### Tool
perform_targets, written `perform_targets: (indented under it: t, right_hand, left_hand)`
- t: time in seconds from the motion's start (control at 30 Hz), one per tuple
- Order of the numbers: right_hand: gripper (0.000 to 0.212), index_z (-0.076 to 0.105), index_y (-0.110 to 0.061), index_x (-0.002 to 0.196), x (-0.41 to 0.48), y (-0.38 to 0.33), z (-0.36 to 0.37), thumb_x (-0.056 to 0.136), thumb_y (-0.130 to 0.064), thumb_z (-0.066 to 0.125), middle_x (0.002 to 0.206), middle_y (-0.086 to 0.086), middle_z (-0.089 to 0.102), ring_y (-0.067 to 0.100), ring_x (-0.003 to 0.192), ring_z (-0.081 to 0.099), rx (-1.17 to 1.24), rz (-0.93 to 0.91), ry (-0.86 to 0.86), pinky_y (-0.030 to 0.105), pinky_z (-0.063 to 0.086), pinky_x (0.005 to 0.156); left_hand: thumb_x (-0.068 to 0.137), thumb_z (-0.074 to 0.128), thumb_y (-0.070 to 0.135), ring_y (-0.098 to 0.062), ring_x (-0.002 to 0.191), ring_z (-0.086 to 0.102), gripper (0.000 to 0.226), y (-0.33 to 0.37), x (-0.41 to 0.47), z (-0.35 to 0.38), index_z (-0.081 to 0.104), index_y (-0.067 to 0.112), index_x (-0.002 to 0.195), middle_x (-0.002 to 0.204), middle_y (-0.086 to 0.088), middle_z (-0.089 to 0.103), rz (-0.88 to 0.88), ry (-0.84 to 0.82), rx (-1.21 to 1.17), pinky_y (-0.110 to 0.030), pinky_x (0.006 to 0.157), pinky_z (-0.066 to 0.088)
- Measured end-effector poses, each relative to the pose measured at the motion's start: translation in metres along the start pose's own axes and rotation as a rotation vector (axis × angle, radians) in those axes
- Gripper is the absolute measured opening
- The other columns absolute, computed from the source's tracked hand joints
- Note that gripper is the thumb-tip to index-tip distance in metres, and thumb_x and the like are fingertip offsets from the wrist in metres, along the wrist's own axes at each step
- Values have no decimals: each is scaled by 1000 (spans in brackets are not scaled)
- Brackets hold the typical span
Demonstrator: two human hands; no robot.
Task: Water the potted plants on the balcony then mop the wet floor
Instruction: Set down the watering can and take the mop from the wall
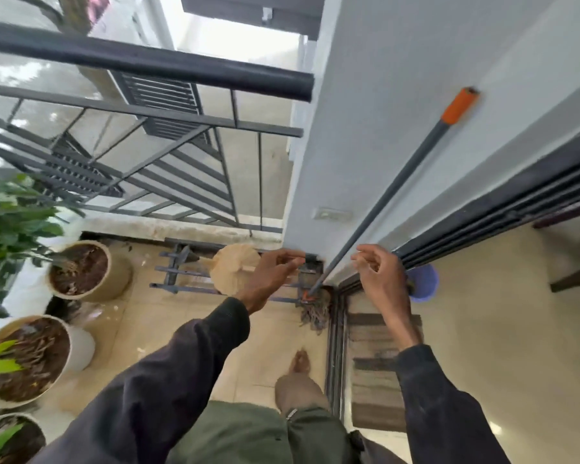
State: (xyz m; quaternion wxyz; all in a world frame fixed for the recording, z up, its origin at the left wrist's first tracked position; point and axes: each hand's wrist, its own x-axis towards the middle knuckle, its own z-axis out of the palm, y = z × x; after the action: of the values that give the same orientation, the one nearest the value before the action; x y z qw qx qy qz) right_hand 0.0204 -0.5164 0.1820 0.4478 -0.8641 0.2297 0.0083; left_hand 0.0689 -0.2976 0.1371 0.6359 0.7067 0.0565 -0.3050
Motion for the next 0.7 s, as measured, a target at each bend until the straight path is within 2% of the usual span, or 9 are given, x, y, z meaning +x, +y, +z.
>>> perform_targets:
  t: [0.13,0.23,0.33,0.47,0.53,0.6,0.7]
  right_hand:
    - [25,71,-16,125,18,8,-42,101,-11,63,110,0,78,12,104,72,-44,0,-56,8,49,76]
    - [27,69,-17,130,28,6,-63,104,-15,63,115,-2,76,10,107,70,-48,-15,-90,6,47,76]
    - [27,68,-17,131,38,6,-81,104,-14,62,114,-5,76,4,103,68,-51,-28,-98,0,47,74]
    - [28,68,-14,130,46,11,-97,103,-9,63,112,-7,74,-8,98,63,-46,-39,-109,-3,45,75]
    - [30,67,-15,132,47,13,-101,103,-8,63,112,-8,73,-10,99,62,-57,-53,-125,-3,45,76]
    - [31,66,-15,133,46,13,-105,103,-8,63,114,-8,73,-8,99,63,-66,-70,-134,1,49,80]
    - [34,65,-13,137,39,8,-106,103,-8,62,120,-4,75,3,98,69,-75,-137,-58,25,59,93]
  left_hand:
    - [98,59,7,-16,111,66,28,20,45,63,66,10,125,118,-5,71,58,-12,57,-18,83,56]
    - [94,62,3,-21,111,66,35,38,77,98,63,8,129,124,-8,68,88,1,78,-26,82,56]
    - [92,65,3,-23,116,62,52,60,107,125,53,12,142,140,-8,58,134,22,124,-36,97,53]
    - [92,67,6,-18,138,44,64,78,146,145,43,13,150,154,-5,44,289,-9,288,-35,111,40]
    - [91,68,8,-18,132,50,57,84,154,150,48,12,144,145,-6,52,312,-22,339,-41,112,41]
    - [91,70,12,-20,118,60,43,87,152,153,56,9,131,128,-6,62,316,-19,336,-45,105,48]
    - [91,72,20,-26,99,68,29,82,137,153,57,8,113,109,-9,69,293,-46,286,-48,91,56]
